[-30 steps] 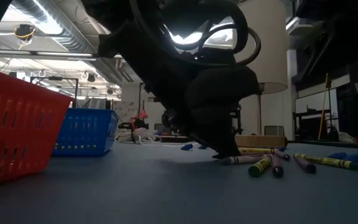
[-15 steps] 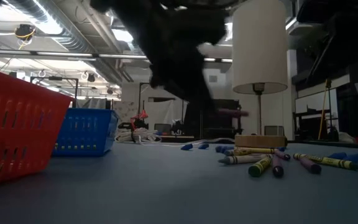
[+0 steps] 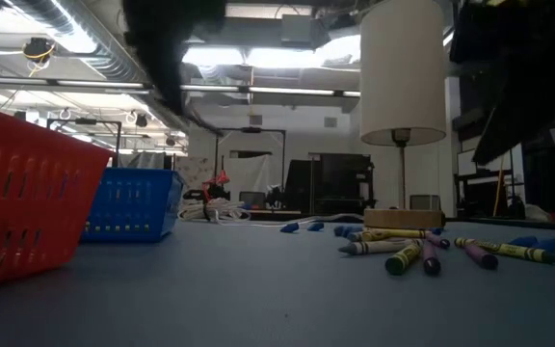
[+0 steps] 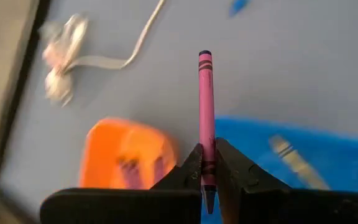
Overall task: Sort crayons
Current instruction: Put the violet crayon into the orange bin
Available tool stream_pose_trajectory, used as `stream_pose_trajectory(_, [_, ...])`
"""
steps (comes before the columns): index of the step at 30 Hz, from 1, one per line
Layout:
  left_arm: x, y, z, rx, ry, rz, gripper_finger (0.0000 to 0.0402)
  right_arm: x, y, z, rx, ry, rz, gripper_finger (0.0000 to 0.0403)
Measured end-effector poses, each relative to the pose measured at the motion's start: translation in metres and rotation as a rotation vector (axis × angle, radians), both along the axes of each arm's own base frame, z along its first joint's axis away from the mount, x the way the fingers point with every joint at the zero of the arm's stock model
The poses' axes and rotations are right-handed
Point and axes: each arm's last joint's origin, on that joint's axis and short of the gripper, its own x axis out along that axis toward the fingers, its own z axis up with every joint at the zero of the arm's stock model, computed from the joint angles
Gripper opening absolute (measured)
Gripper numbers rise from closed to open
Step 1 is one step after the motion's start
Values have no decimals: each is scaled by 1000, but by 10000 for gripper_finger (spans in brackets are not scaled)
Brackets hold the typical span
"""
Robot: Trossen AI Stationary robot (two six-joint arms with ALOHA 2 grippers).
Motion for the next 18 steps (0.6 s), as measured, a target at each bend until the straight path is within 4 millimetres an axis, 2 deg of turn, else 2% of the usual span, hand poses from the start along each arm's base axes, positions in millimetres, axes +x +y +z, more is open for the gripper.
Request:
stream_pose_trajectory(4, [-19,11,1,46,184,36,7,8,5,-11,33,11,-47,140])
stream_pose_trajectory(8, [-30,21,-1,67,309,67,7,12,7,-20,58,29,-103,140])
stream_pose_trajectory(13, [-36,33,-14,71,391,84,7,13,8,-28,94,63,-175,140])
stream_pose_trajectory(18, [-44,41,-33,64,459,110,7,14,11,-35,135,109,-173,140])
